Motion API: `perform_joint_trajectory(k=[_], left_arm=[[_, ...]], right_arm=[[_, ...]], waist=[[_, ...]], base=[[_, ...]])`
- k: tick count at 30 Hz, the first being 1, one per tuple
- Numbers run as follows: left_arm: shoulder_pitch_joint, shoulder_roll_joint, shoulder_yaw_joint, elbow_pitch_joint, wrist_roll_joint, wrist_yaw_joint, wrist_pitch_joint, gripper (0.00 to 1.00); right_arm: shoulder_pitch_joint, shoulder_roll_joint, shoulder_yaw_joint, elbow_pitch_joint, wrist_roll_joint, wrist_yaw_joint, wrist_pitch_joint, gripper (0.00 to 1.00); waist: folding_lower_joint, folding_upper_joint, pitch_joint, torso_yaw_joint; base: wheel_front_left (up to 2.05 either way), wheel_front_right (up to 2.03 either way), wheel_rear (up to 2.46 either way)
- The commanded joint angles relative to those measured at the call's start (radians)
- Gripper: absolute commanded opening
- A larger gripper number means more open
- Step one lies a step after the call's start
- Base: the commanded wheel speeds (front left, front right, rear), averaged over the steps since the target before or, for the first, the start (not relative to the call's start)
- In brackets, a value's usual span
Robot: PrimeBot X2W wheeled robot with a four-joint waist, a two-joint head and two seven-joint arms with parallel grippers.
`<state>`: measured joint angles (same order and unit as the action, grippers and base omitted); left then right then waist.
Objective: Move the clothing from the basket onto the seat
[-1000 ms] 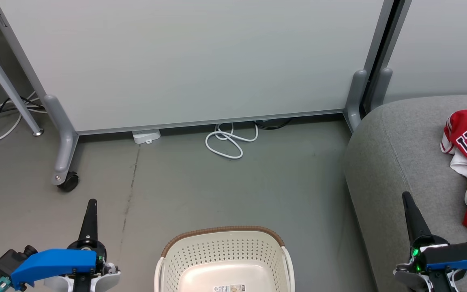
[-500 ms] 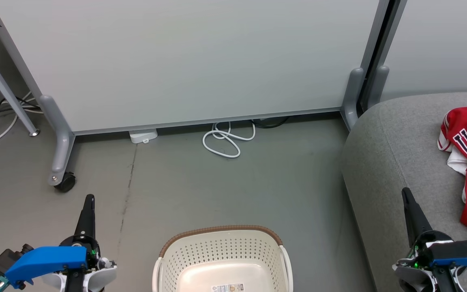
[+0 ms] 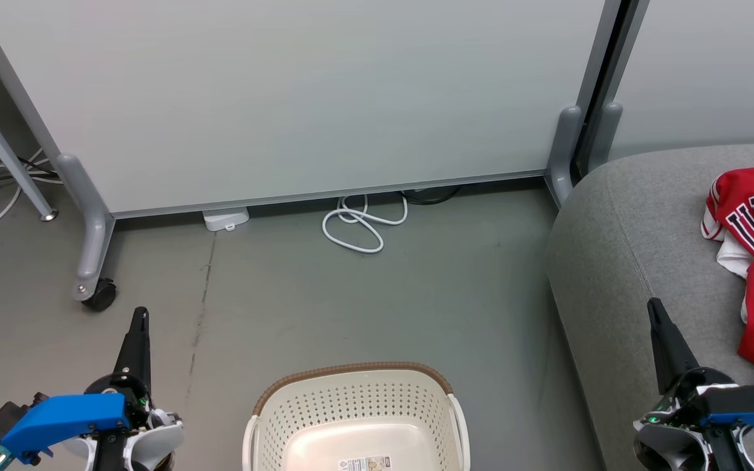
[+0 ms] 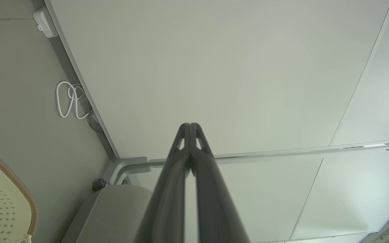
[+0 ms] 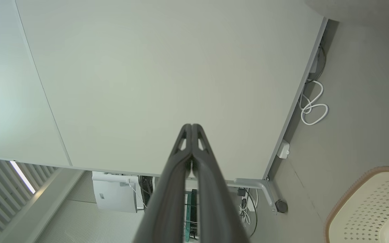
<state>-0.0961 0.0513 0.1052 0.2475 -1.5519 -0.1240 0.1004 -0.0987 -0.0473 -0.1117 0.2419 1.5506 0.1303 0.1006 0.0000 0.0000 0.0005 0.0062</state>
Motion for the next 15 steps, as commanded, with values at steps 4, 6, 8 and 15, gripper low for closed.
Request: perform_joint_trajectory(k=[4,6,8,15], left_arm=[[-0.017,-0.001,0.008,-0.004,-0.034,-0.01,0.01,0.0],[-0.018,-0.001,0.01,-0.003,-0.048,-0.011,0.013,0.0],[-0.02,-0.002,0.012,-0.003,-0.062,-0.011,0.016,0.0],[-0.018,-0.002,0.012,-0.003,-0.062,-0.009,0.018,0.0]], right_arm=[[-0.013,-0.005,-0.003,0.003,0.037,0.001,0.01,0.0],[-0.015,-0.005,-0.003,0.004,0.05,0.001,0.014,0.0],[-0.016,-0.005,-0.004,0.004,0.063,0.001,0.016,0.0],[-0.015,-0.005,-0.003,0.004,0.064,0.001,0.017,0.0]], waist=[[0.0,0.0,0.001,-0.003],[0.0,0.0,0.002,-0.004],[0.0,0.0,0.002,-0.006],[0.0,0.0,0.003,-0.006]], base=[[0.0,0.0,0.0],[0.0,0.0,0.0],[0.0,0.0,0.0],[0.0,0.0,0.0]])
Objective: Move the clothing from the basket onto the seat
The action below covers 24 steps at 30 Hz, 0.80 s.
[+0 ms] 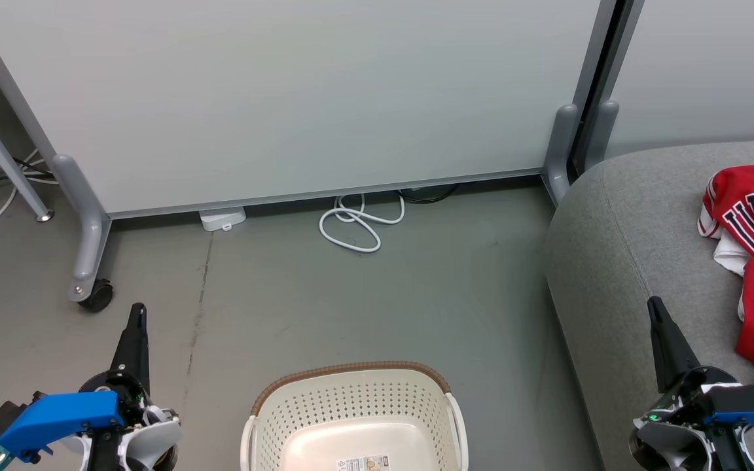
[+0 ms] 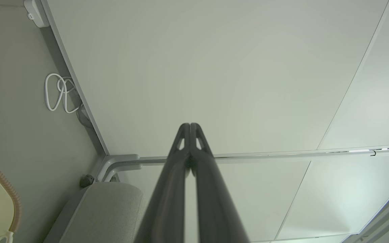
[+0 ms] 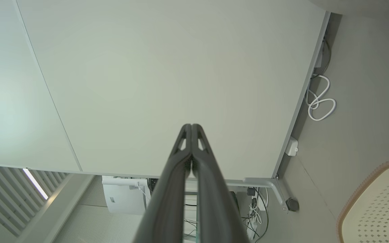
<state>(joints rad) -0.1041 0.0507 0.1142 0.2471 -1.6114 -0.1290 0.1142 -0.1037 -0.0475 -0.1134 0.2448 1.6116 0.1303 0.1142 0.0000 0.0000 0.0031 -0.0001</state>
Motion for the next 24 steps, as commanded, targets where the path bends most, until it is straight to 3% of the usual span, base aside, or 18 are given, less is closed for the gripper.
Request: perform_joint_trajectory(k=[1,24], left_arm=[[-0.01,-0.001,0.003,-0.003,-0.003,-0.004,0.004,0.0],[-0.01,-0.001,0.003,-0.003,-0.003,-0.004,0.003,0.0]], right_arm=[[-0.01,-0.005,-0.002,0.001,0.003,0.001,0.004,0.0],[-0.01,-0.005,-0.001,0.001,0.003,0.001,0.003,0.0]], waist=[[0.0,0.0,0.0,0.0],[0.0,0.0,0.0,0.0]], base=[[0.0,0.0,0.0],[0.0,0.0,0.0]])
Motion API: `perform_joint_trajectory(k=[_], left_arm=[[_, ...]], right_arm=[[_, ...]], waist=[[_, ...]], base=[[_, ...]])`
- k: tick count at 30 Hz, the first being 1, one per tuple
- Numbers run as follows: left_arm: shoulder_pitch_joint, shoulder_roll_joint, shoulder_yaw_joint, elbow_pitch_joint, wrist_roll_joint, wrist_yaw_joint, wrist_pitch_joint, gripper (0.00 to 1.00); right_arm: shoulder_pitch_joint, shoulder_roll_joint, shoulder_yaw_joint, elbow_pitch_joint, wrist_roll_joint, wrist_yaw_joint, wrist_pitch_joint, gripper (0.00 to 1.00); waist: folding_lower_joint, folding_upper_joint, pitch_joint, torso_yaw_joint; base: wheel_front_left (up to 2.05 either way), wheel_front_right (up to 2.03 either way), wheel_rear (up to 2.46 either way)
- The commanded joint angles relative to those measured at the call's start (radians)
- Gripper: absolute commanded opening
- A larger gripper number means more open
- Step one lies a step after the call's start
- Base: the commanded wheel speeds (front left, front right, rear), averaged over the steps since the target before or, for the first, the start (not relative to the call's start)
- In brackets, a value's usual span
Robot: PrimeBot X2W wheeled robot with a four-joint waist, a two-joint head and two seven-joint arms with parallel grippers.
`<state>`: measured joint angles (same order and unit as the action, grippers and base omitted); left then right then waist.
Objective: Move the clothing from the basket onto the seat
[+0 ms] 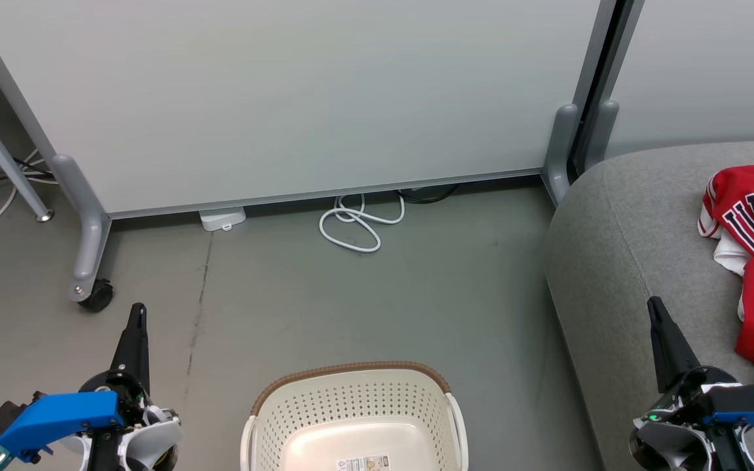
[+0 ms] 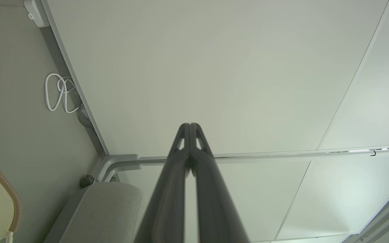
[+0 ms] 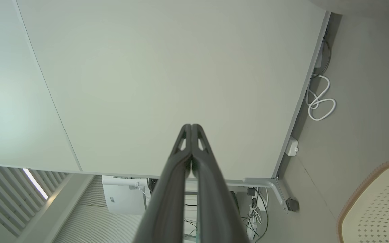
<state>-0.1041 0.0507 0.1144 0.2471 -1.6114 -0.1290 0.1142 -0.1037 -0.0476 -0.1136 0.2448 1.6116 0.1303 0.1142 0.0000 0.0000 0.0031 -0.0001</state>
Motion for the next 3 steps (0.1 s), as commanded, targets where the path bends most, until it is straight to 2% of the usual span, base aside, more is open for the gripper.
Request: perform_joint_trajectory(k=[1,3], left_arm=[[-0.01,-0.001,0.002,-0.003,-0.003,-0.004,0.003,0.0],[-0.01,-0.001,0.002,-0.003,-0.003,-0.004,0.003,0.0]], right_arm=[[-0.01,-0.005,-0.001,0.001,0.003,0.001,0.003,0.0],[-0.01,-0.005,-0.001,0.001,0.003,0.001,0.003,0.0]], waist=[[0.0,0.0,0.0,0.0],[0.0,0.0,0.0,0.0]], base=[[0.0,0.0,0.0],[0.0,0.0,0.0]])
